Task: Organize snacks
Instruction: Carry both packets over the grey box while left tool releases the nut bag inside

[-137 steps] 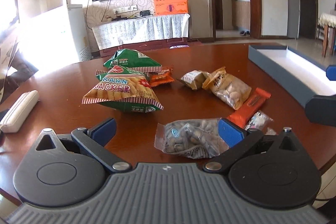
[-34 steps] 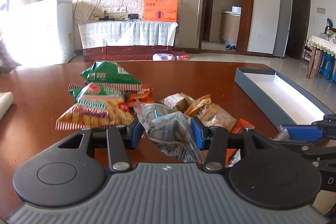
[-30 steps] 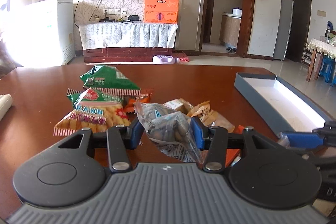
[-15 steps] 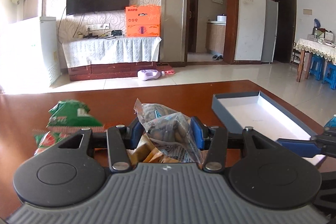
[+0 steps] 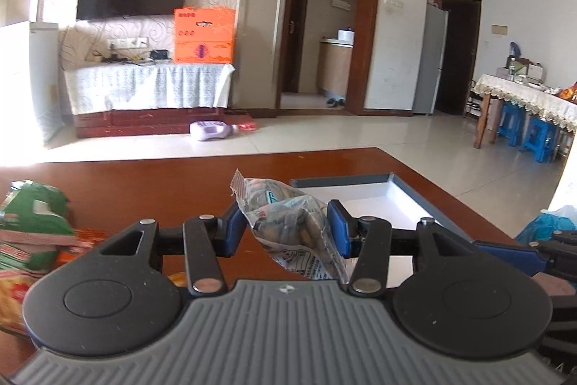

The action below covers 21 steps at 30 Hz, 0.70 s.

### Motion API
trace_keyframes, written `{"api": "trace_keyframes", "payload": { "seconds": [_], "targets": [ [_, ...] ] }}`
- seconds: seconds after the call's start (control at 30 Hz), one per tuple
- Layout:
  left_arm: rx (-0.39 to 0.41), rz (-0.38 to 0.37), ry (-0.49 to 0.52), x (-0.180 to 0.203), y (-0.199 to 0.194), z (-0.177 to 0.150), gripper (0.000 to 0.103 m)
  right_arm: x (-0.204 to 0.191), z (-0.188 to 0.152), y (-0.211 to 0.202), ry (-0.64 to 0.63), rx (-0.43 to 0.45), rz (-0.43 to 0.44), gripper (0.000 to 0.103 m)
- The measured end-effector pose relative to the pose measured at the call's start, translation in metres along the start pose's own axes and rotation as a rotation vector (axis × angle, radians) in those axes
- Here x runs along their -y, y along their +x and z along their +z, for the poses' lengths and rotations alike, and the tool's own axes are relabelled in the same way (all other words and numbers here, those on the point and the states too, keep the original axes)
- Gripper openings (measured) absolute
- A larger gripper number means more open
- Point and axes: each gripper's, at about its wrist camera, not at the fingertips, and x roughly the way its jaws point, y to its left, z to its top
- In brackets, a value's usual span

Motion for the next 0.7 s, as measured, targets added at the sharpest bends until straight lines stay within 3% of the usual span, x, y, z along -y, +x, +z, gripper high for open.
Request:
{"api": "trace_keyframes", "payload": {
  "seconds": [0.33, 0.7],
  "targets": [
    [0.015, -0.074, 0.026, 0.043, 0.034, -0.001, 0.051, 0.025, -0.01, 0.001, 0.067, -0.007, -0.047, 0.037],
    [-0.015, -0.103, 0.038, 0.054, 0.071, -0.004, 0.047, 0.039, -0.015, 0.011, 0.121, -0.039, -0.068, 0.037]
  ]
}}
